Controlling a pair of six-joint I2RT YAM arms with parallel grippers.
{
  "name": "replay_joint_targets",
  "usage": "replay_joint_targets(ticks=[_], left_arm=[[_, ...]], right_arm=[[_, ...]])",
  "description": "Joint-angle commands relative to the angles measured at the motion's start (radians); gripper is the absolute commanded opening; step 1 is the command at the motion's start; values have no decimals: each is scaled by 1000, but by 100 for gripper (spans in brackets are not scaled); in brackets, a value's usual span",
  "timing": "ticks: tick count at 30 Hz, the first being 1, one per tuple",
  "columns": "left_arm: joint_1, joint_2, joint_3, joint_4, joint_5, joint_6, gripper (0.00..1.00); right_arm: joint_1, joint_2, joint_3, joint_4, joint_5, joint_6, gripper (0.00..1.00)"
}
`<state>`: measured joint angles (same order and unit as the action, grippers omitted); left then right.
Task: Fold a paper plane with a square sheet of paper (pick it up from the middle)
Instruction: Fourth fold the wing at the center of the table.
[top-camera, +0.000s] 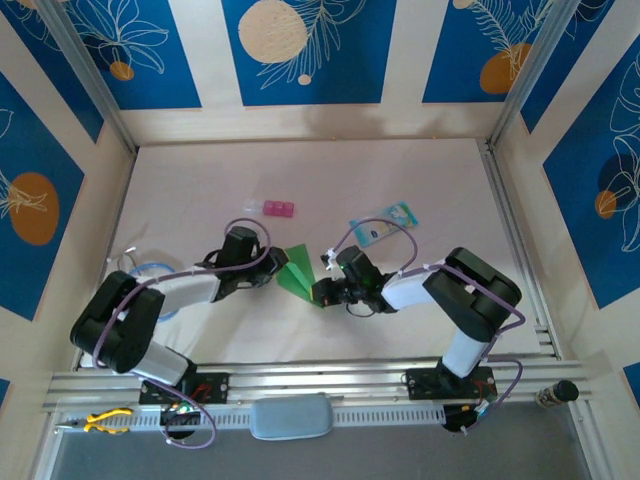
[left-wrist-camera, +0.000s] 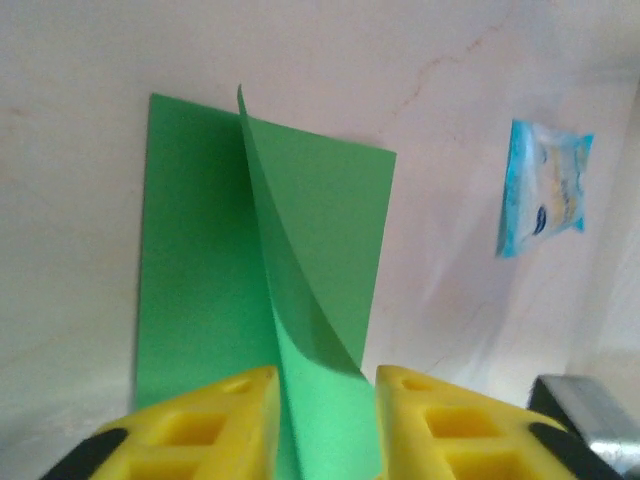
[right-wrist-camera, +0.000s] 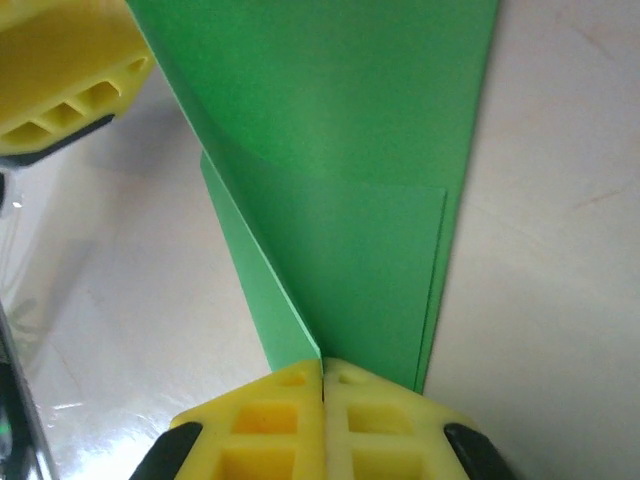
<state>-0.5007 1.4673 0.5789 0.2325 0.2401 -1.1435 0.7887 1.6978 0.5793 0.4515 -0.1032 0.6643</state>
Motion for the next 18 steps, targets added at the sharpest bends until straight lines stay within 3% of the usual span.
replay_joint_targets(ticks=[1,7,18], left_arm=[[-2,-78,16,-83,-74,29,46],[10,-43,57,-153,-30,32,60],[17,10,93,-227,-30,8,60]], right_arm=[[15,-41,-4,-40,52,-117,1],[52,-45,11,-48,109,-271,1],[141,-66,8,-37,292,-475,1]])
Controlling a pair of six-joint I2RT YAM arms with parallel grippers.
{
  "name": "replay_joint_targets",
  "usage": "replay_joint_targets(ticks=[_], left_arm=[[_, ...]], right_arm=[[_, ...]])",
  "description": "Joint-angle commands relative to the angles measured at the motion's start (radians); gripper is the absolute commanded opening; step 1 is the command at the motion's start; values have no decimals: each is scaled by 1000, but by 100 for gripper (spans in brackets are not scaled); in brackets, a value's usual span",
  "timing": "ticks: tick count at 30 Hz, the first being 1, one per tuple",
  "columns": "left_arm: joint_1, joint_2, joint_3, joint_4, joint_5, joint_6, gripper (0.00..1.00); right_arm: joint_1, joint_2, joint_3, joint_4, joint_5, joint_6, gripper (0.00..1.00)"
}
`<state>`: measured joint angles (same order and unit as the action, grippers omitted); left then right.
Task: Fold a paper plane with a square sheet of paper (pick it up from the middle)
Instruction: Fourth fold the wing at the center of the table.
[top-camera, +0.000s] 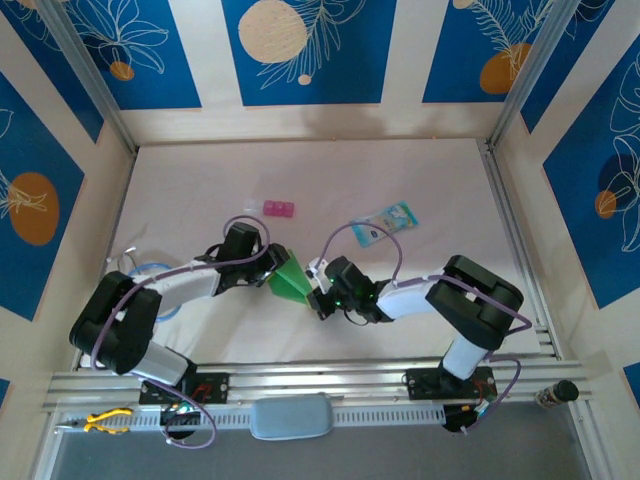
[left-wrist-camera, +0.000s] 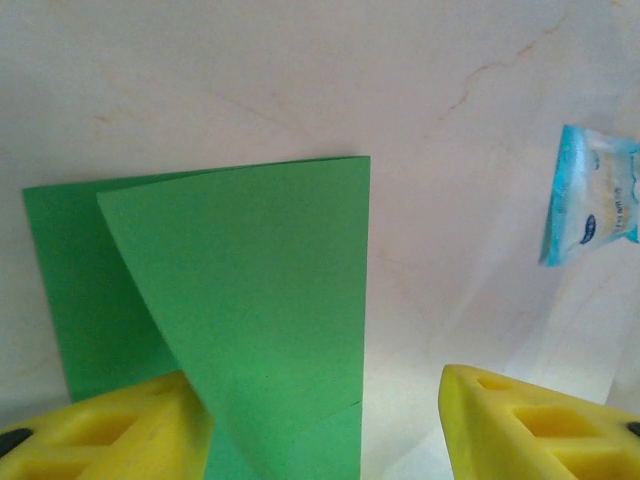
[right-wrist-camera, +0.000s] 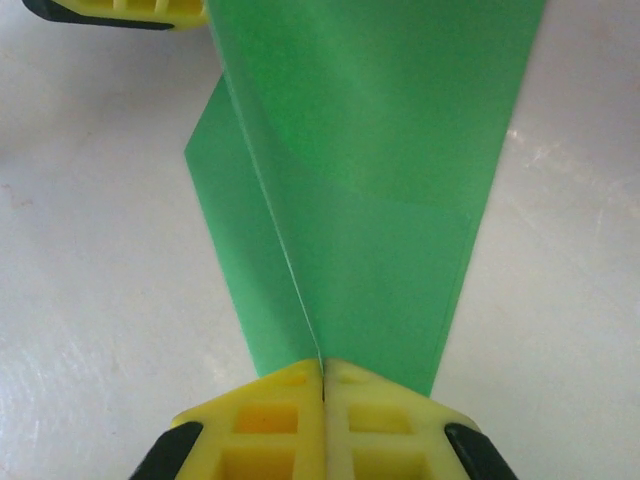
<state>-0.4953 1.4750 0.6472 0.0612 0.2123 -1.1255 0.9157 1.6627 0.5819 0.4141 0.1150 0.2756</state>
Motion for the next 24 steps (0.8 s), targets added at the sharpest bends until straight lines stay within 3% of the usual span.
replay_joint_targets(ticks=[1,4,10,16,24], left_arm=[[12,1,26,-70,-6,-17,60],[15,4,25,-82,-4,-28,55],[17,-14,17,-70,-10,-42,27],[17,-25,9,-60,0,-58,7],[18,-24,-10,-14,19,-98,2]], right_arm=[[19,-31,9,0,83,-99,1],[35,-32,10,6,112,-140,1],[65,-25,22,-14,174,-209,4],[106,-17,43,-28,262,-244,13],[164,12,89,-59,410,-309,19]])
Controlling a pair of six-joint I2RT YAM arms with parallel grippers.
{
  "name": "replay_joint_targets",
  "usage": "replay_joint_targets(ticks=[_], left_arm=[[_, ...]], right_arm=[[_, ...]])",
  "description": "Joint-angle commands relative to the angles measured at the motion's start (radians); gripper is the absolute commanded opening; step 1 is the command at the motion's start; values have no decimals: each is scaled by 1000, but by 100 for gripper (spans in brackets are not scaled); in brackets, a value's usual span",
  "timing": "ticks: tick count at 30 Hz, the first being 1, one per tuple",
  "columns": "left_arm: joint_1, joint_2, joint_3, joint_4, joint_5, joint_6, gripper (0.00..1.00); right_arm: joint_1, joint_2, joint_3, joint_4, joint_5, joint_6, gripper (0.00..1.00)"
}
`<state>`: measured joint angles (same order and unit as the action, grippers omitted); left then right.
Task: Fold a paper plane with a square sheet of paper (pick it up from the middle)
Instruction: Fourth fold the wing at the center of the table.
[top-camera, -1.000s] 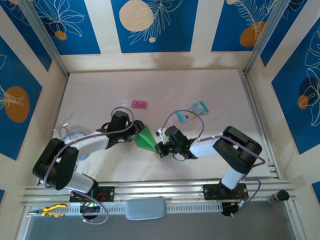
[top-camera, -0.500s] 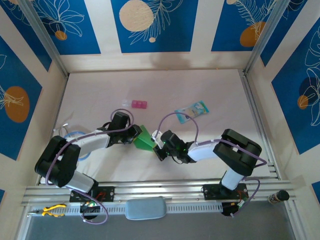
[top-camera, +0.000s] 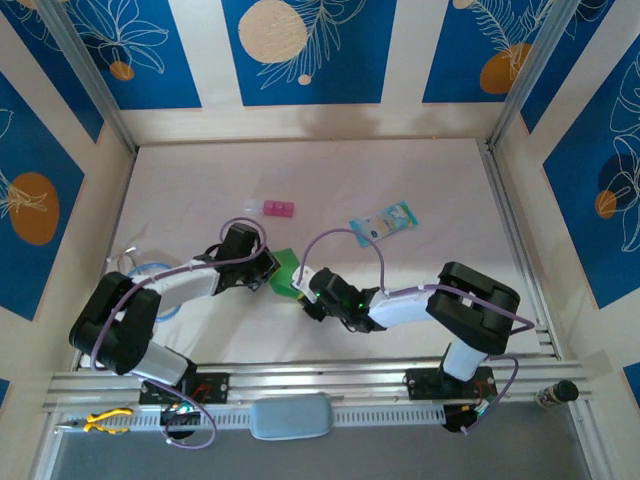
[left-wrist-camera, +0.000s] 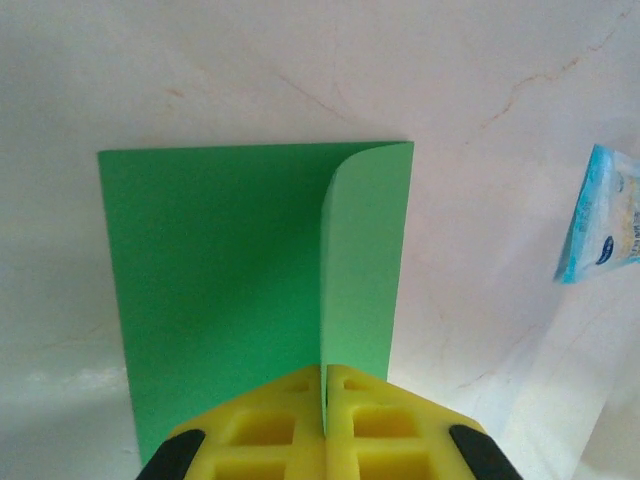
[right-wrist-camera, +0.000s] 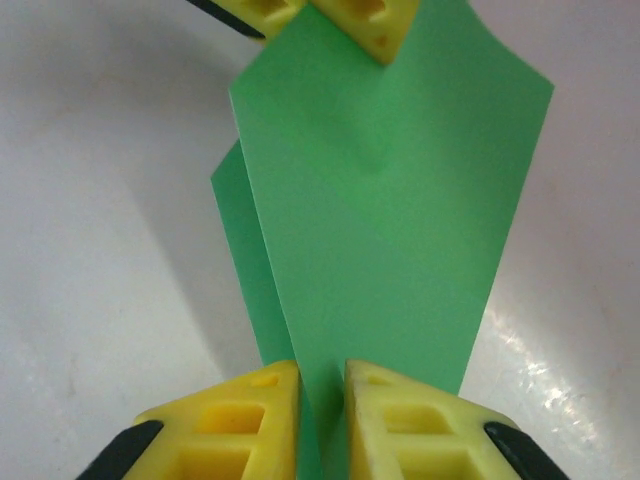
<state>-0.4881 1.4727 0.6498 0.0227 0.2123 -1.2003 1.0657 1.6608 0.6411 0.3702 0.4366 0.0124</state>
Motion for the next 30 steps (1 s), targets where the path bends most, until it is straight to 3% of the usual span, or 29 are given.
replay_joint_targets(ticks=[1,11,21,30], left_arm=[[10,-23,-14,28,20,-28,2],[11,-34,-13,23,16,-30,2],[11,-26,-11,25,16,-25,3],[11,-26,-9,22,19,-21,2]], right_arm=[[19,18,38,-28,93,-53,20],[40,31,41,-61,148,-56,19],[37,21,45,-78,129,-26,10],[31,29,55,-71,155,-17,14]])
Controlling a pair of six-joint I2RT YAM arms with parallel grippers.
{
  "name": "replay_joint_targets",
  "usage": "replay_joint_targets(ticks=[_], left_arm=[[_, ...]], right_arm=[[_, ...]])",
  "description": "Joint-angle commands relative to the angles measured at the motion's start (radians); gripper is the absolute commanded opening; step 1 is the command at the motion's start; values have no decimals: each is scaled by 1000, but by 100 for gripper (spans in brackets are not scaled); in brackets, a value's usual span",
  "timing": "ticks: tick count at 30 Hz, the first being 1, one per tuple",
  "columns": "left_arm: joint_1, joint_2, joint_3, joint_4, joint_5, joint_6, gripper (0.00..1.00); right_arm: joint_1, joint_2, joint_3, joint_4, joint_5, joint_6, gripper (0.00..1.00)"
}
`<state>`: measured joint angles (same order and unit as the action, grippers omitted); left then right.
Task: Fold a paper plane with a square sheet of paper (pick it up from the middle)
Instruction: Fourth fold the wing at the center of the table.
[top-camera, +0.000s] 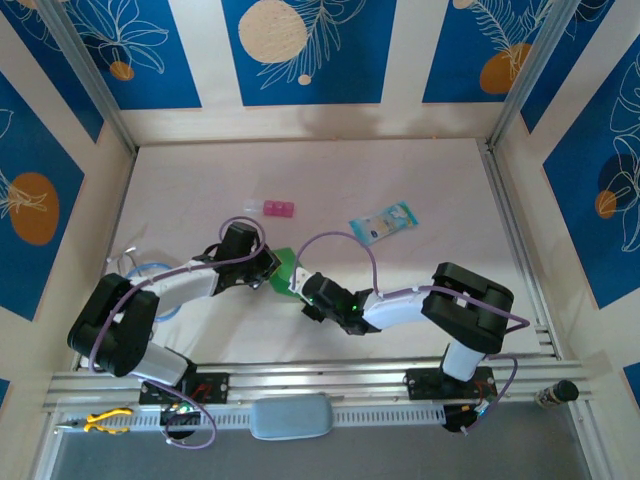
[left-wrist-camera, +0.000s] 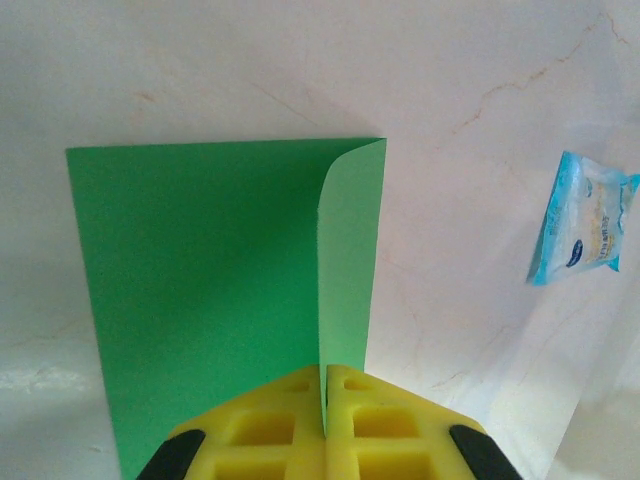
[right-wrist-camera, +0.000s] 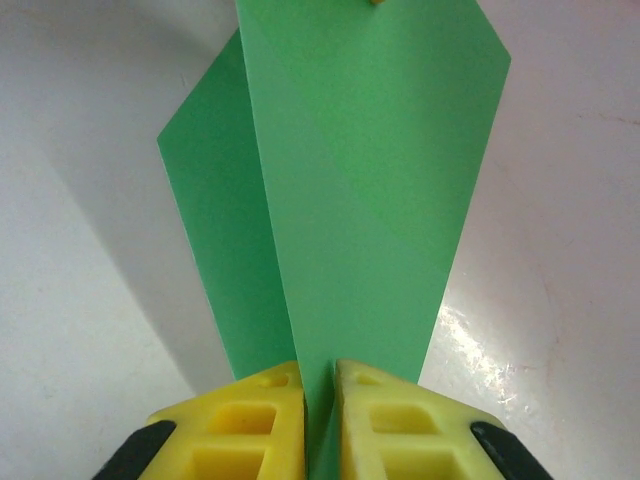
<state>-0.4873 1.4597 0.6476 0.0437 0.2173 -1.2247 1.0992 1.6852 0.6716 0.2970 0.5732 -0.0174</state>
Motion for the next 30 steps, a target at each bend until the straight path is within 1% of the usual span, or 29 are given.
replay_joint_targets(ticks=[1,12,16,19,21,22,23,27,30], left_arm=[[10,-12,-6,2,14,4,2],[12,-11,-8,4,14,1,2],[17,-16,-8,2,11,1,5],[21,-31,-6,-7,4,7,20],[24,-56,-9,-26,-18,15,28],[24,-72,-13,-37,-34,16,36],[26,-93,-17,-49,-53,20,41],[27,-164,-45,-84,-113,18,50],[29,-215,-68,-100,-150,13,51]], right_arm=[[-3,6,28,2,18,12,13],[-11,15,36,-11,21,32,5],[-16,15,36,-15,5,47,2],[-28,13,33,-13,-32,76,2],[-40,8,31,-14,-73,103,1],[-48,3,29,-12,-110,120,1],[-60,-2,23,-3,-160,136,1],[-120,-25,-4,36,-331,235,1],[-166,-33,-25,65,-413,298,0]])
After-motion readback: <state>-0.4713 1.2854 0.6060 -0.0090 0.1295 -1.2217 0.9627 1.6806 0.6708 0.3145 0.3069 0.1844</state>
